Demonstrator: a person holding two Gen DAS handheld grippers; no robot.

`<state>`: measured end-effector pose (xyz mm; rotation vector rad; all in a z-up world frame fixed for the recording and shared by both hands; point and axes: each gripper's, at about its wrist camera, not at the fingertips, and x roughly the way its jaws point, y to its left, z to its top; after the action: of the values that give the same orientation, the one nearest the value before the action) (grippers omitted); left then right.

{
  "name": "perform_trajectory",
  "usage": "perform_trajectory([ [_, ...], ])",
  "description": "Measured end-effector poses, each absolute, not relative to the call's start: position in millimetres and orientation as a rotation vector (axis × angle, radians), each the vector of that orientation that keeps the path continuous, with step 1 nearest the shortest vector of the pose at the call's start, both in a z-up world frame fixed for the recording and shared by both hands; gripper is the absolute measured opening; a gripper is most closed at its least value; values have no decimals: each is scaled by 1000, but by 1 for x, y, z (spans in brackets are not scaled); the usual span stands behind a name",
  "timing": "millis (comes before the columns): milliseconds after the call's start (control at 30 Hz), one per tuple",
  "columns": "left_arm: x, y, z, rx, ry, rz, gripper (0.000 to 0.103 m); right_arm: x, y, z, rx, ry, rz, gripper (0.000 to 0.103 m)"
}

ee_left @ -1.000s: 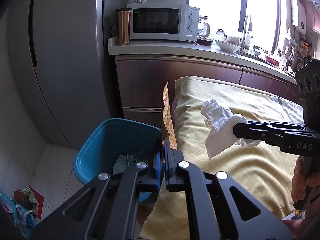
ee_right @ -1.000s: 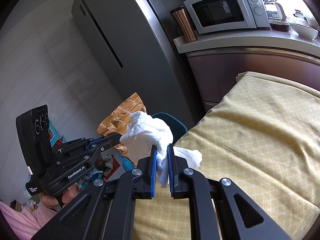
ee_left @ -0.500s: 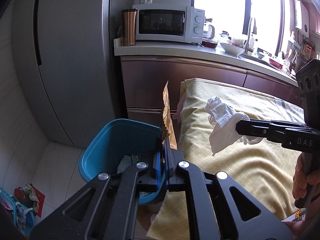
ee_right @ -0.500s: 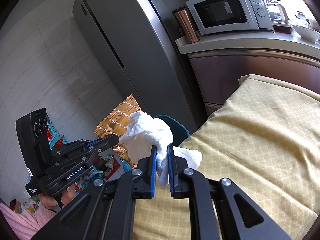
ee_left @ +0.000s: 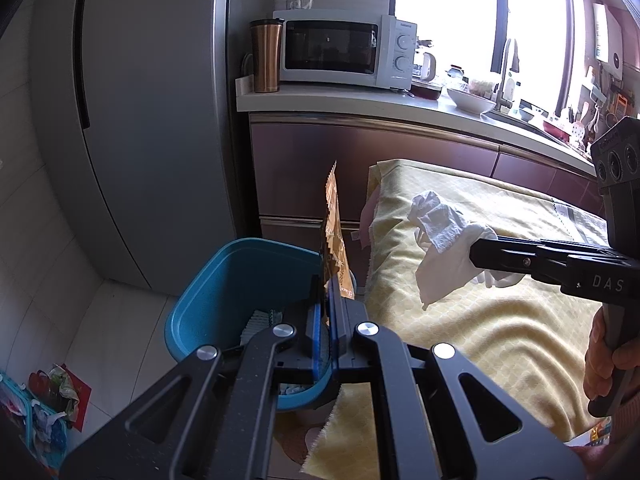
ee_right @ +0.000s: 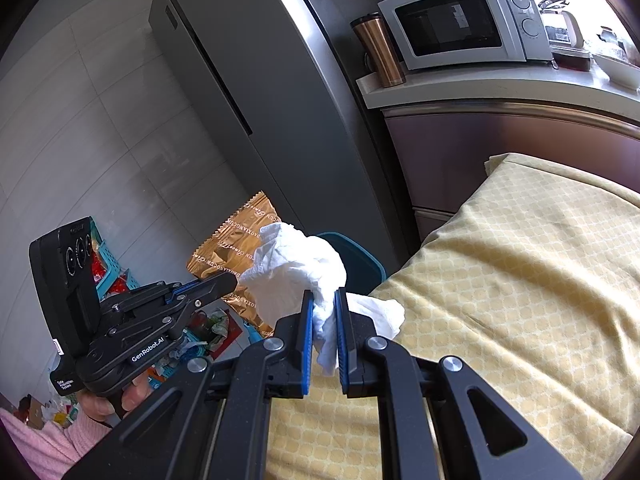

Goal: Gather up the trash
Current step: 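Carry the gold bag and white tissue toward the blue bin in both tools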

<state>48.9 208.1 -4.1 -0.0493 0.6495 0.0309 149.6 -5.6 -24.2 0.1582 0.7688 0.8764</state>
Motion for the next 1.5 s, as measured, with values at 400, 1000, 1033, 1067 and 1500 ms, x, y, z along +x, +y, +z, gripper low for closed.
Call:
perform_trajectory([
  [400,45,210,-2,-56,646,43,4,149,-4,-24,155,771,882,9],
  [1000,41,214,-2,-71,649,69,4,151,9,-23,139,782,888,9],
  [1033,42,214,-2,-72,651,70,4,152,10,-24,137,782,888,9],
  [1067,43,215,-3,-73,652,72,4,153,11,-24,135,784,888,9],
  [1500,47,220,-7,-84,659,85,4,158,25,-27,116,799,897,9],
])
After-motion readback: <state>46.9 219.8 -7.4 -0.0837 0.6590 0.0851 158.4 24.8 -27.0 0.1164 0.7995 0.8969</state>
